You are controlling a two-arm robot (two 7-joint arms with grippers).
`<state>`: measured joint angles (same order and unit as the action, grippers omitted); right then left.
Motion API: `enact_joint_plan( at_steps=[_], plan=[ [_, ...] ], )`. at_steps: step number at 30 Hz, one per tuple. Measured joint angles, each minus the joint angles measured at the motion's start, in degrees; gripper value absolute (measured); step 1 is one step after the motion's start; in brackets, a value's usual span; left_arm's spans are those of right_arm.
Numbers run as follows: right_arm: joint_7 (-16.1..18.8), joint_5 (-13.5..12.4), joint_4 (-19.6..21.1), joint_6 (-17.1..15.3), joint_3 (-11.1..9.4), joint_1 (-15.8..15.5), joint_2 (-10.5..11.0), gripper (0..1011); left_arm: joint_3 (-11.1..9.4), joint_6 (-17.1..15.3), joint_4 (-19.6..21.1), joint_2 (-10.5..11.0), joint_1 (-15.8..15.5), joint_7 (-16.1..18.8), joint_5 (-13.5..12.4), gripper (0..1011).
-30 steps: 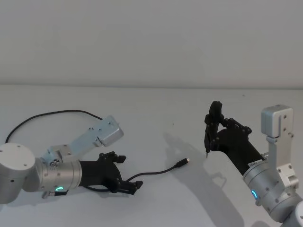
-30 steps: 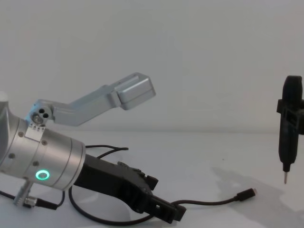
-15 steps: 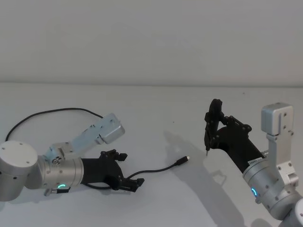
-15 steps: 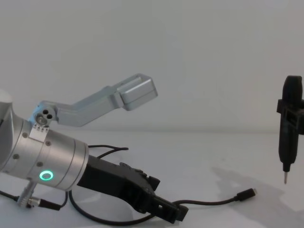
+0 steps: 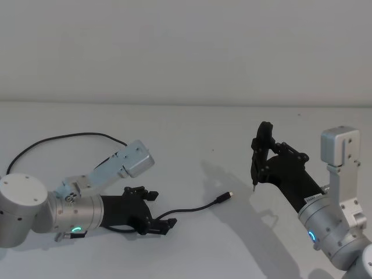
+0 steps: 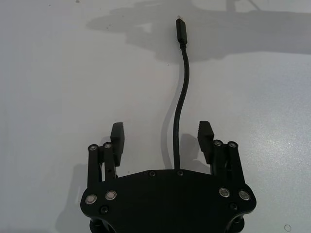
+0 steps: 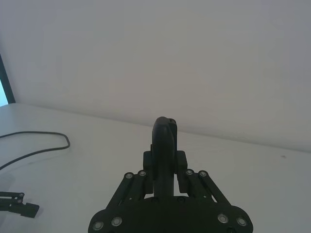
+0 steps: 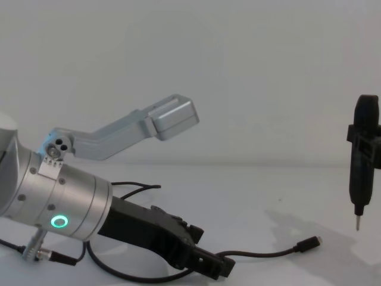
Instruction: Pick up the data cable with the one hand.
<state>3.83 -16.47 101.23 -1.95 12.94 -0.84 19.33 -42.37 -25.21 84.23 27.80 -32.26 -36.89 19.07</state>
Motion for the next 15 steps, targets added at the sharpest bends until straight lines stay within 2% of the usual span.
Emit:
enact_joint_plan(
  at_steps=[3,7,9,15],
  plan=[
    [0.0,0.0,0.0,0.0,0.0,0.0,0.0,274,0.0,-0.1,0.0,0.0,0.0,0.0,0.0,840],
    [0.0,0.0,0.0,0.0,0.0,0.0,0.0,275,-0.1,-0.1,0.0,0.0,0.0,0.0,0.0,690],
    [0.0,0.0,0.0,0.0,0.0,0.0,0.0,274,-0.1,-0.1,0.0,0.0,0.0,0.0,0.0,655],
    [0.0,0.0,0.0,0.0,0.0,0.0,0.0,274,-0.1,-0.1,0.0,0.0,-0.1,0.0,0.0,453]
  ],
)
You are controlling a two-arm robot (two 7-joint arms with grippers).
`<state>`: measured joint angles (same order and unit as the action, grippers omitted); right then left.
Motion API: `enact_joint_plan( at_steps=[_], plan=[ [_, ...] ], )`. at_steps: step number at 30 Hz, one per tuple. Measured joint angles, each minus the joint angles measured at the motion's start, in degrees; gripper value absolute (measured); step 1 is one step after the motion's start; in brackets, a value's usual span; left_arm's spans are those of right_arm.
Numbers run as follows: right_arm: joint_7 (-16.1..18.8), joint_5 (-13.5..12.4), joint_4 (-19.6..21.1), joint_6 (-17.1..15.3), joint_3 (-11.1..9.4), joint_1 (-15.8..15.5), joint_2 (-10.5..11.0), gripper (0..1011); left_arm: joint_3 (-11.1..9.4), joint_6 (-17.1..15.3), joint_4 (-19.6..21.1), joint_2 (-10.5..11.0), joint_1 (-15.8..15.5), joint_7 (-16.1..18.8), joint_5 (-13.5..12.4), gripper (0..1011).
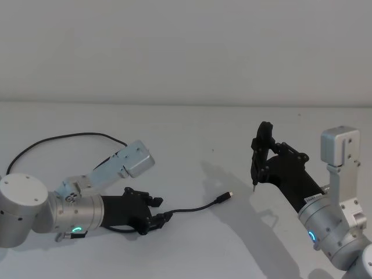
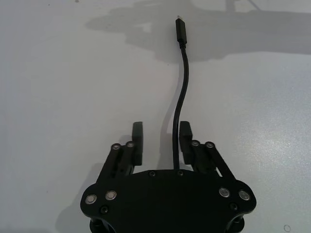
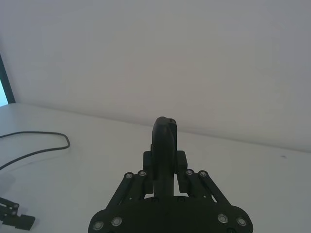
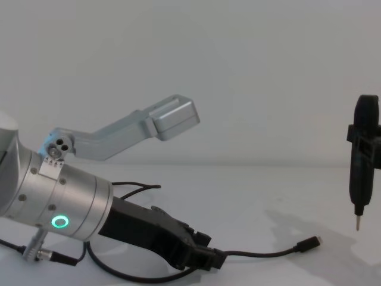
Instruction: Pick up the data cable with the one hand.
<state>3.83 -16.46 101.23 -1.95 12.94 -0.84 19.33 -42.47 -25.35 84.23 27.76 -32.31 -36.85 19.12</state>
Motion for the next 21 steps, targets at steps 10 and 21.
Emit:
enact_joint_plan(
  at_steps=[10,21],
  plan=[
    [0.0,0.0,0.0,0.0,0.0,0.0,0.0,275,0.0,0.0,0.0,0.0,0.0,0.0,0.0,98],
    [0.0,0.0,0.0,0.0,0.0,0.0,0.0,275,0.0,0.0,0.0,0.0,0.0,0.0,0.0,35]
  ],
)
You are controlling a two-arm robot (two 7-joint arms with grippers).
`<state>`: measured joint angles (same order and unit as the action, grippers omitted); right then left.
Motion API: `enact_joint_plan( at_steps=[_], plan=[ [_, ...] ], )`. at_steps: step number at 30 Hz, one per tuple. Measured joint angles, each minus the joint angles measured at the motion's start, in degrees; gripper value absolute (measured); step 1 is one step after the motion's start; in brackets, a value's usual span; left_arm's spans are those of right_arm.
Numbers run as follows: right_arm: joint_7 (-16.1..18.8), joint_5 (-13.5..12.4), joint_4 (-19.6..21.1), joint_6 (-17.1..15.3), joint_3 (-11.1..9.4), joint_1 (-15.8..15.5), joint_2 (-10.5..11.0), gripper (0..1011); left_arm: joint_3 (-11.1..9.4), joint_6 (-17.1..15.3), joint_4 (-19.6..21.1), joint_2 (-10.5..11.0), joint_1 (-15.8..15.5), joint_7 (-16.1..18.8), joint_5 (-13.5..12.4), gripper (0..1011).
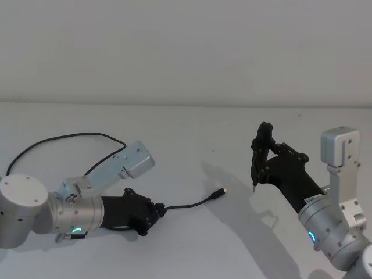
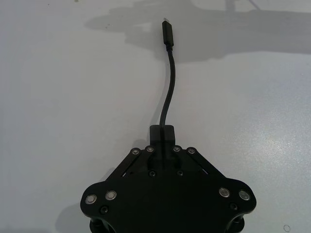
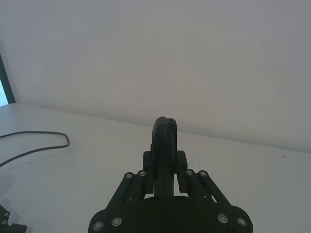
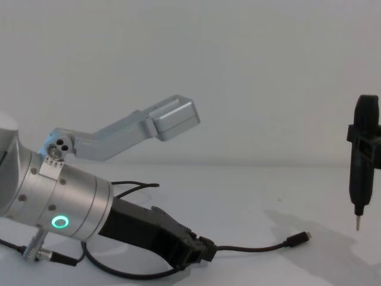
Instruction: Pick up the data cable with the one hand.
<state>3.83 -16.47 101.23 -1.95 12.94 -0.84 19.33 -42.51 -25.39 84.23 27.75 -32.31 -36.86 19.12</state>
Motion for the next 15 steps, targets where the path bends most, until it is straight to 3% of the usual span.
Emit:
enact_joint_plan(
  at_steps=[10,15],
  plan=[
    [0.0,0.0,0.2,0.0,0.0,0.0,0.0,274,0.1,0.5,0.3,0.1,0.2,0.1,-0.1,36],
    [0.3,0.0,1.0,0.3,-0.2,0.2,-0.2,275,0.6,2.6,1.0,0.5,0.7,0.6,-0.5,36]
  ],
)
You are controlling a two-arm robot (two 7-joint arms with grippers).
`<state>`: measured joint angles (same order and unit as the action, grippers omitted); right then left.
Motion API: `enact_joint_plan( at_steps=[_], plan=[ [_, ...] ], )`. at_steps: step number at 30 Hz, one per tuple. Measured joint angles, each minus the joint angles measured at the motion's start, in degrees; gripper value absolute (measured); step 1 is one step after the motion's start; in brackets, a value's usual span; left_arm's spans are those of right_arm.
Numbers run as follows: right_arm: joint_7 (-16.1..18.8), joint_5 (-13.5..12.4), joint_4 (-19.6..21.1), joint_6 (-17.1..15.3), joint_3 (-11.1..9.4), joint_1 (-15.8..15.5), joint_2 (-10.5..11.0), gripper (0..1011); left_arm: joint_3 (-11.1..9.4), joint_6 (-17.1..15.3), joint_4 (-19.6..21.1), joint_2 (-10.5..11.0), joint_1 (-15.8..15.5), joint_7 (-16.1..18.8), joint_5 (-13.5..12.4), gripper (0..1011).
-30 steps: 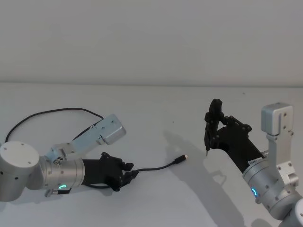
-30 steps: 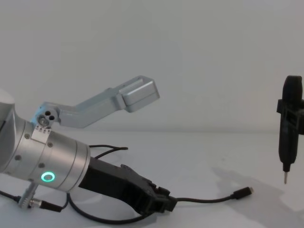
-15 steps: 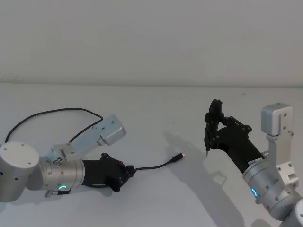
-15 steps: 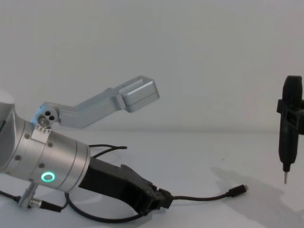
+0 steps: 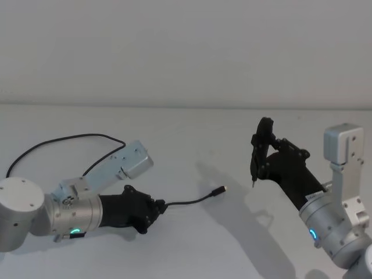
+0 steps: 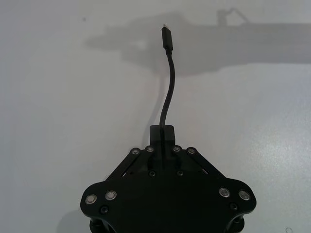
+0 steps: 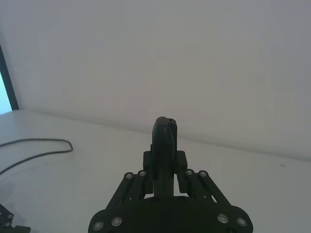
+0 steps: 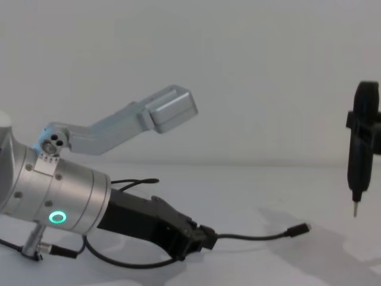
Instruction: Pick up the data cable with the one hand.
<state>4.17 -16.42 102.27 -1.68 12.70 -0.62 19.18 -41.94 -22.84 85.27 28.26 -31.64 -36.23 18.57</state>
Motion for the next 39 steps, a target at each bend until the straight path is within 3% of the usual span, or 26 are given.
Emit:
enact_joint_plan(
  at_steps=[18,39],
  plan=[
    [1.2,-0.4,4.6,0.2,-1.0,1.5,-0.9,275,4.0,8.4,5.2,2.2,2.7,1.4,-0.1,35],
    [2.7,-0.9,4.4,0.6,-1.4,4.0,-2.6,274,5.5,10.9,7.1,3.0,3.6,1.6,0.2,36]
  ],
)
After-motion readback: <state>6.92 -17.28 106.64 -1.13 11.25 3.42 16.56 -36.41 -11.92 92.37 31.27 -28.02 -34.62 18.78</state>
